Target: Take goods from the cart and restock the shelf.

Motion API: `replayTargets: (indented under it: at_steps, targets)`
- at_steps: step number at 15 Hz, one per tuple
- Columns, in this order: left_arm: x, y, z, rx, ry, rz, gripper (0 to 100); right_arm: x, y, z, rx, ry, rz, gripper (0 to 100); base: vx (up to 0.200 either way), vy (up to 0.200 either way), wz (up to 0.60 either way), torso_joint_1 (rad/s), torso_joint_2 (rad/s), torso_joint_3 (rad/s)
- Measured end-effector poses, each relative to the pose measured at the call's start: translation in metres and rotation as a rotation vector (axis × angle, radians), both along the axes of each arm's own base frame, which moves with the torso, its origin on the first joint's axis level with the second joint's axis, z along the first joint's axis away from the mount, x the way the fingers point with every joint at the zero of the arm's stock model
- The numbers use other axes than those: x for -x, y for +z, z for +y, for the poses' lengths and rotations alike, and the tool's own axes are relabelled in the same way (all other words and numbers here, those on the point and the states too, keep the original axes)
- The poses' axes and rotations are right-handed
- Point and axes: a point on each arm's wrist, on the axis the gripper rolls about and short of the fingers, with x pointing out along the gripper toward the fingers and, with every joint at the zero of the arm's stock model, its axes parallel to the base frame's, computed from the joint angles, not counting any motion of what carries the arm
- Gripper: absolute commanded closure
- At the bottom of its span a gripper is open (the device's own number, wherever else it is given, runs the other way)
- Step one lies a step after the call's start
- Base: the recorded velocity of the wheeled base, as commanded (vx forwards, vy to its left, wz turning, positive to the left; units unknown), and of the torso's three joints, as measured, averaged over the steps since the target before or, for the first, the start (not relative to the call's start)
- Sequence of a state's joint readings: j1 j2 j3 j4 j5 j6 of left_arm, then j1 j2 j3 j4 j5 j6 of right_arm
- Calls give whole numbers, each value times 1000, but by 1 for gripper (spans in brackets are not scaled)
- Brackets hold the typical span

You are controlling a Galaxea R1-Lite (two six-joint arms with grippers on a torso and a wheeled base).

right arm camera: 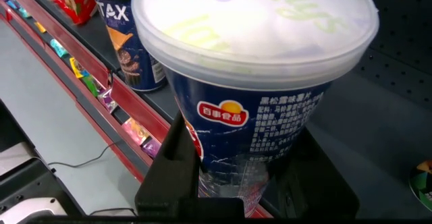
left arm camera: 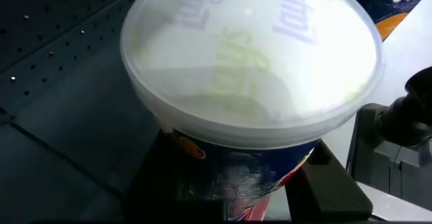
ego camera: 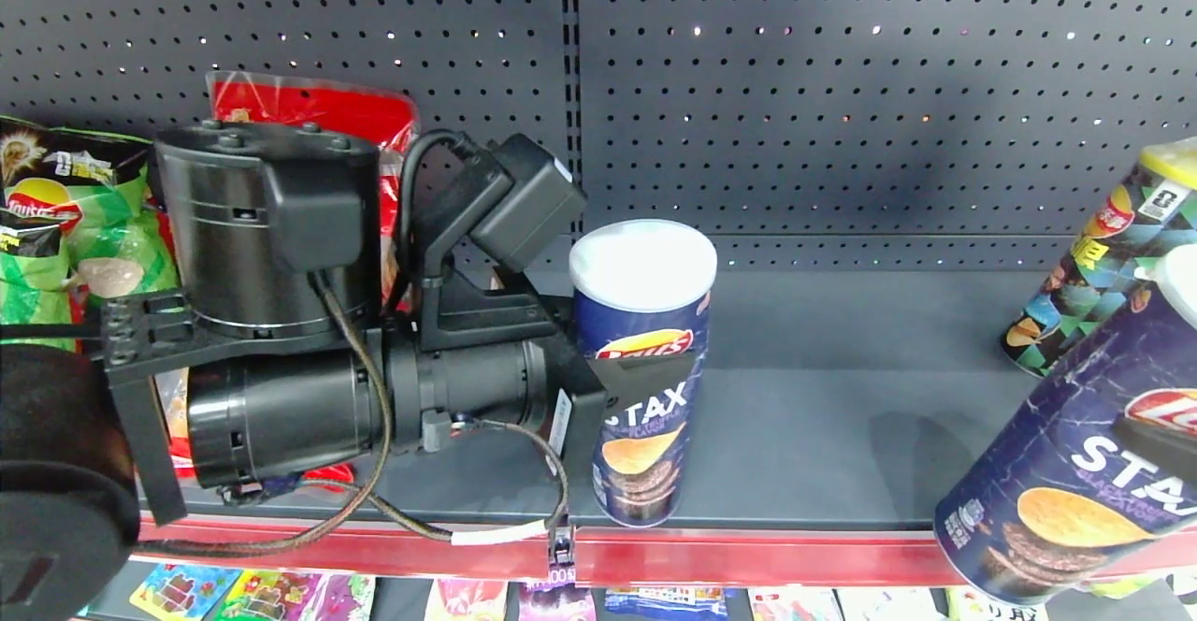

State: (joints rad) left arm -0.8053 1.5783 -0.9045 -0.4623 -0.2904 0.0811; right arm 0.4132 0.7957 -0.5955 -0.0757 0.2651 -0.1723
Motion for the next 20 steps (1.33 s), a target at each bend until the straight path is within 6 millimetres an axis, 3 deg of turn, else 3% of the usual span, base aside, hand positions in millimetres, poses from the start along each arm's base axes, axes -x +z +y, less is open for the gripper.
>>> replayTargets:
  at_steps: [10, 11, 16, 20]
  targets:
    - [0, -4, 1, -13, 8, 2, 100, -9, 8, 4, 1, 1, 2, 100, 0, 0, 0, 0, 0, 0]
    - [1, -5, 1, -14, 7, 3, 0, -13, 11, 6, 2, 2, 4, 100, 0, 0, 0, 0, 0, 0]
    - [1, -6, 2, -20, 9, 7, 0, -45, 30, 21, 12, 26, 26, 100, 0, 0, 0, 0, 0, 0]
    - [11, -15, 13, -42, 17, 28, 0, -86, 47, 44, -8, 54, 1, 100, 0, 0, 0, 0, 0, 0]
